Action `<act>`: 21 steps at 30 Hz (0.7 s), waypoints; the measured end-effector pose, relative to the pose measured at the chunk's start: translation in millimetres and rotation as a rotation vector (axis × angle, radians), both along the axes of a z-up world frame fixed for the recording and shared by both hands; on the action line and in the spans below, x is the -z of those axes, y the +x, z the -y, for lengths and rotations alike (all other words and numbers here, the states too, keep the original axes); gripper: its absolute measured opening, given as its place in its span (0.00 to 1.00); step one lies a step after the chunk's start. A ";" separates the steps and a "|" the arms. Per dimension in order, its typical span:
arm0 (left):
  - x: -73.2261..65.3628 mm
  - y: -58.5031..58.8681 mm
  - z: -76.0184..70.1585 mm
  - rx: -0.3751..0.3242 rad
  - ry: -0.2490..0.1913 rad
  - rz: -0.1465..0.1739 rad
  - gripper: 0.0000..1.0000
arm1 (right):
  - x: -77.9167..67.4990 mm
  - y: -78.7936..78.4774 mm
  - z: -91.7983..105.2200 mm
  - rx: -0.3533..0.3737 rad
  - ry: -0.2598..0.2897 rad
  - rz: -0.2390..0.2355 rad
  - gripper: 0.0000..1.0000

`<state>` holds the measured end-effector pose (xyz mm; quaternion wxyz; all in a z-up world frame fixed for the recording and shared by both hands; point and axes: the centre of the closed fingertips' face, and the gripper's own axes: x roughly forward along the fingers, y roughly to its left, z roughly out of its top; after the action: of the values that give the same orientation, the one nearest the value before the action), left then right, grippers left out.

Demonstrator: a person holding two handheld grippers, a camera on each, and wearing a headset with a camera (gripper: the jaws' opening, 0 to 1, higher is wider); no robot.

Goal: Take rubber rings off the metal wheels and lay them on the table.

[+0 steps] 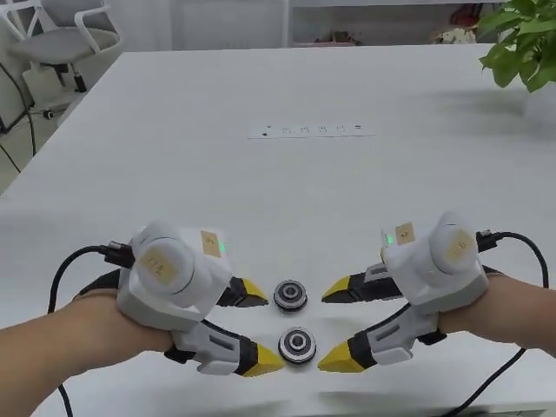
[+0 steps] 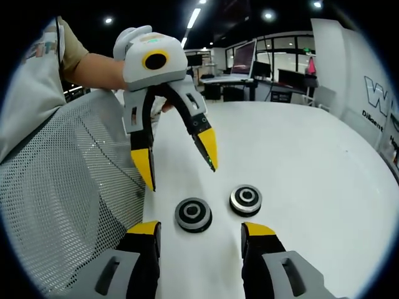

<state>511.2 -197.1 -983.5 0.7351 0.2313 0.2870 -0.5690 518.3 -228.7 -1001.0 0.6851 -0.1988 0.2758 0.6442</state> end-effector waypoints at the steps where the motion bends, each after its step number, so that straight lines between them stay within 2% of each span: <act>1: 0.6 -0.4 0.7 0.002 0.002 -0.004 0.44 | 0.5 -0.2 -0.5 -0.002 0.001 -0.002 0.48; 8: 8.7 -2.2 8.7 0.027 0.010 -0.021 0.39 | 6.5 -3.5 -3.4 -0.030 -0.013 -0.005 0.43; 11: 11.1 -1.0 10.7 0.039 0.020 -0.008 0.38 | 9.1 -3.2 -2.8 -0.032 -0.020 -0.006 0.42; 16: 12.0 -1.7 16.5 0.043 0.006 -0.026 0.28 | 10.6 -2.9 -1.9 -0.026 -0.021 -0.008 0.43; 21: 17.6 0.5 21.4 0.034 0.011 -0.032 0.24 | 13.7 -3.4 0.1 -0.027 -0.030 -0.009 0.43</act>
<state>511.7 -218.5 -1001.2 0.7193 0.2312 0.2978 -0.5835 514.9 -228.9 -1014.8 0.6721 -0.2100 0.2859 0.6500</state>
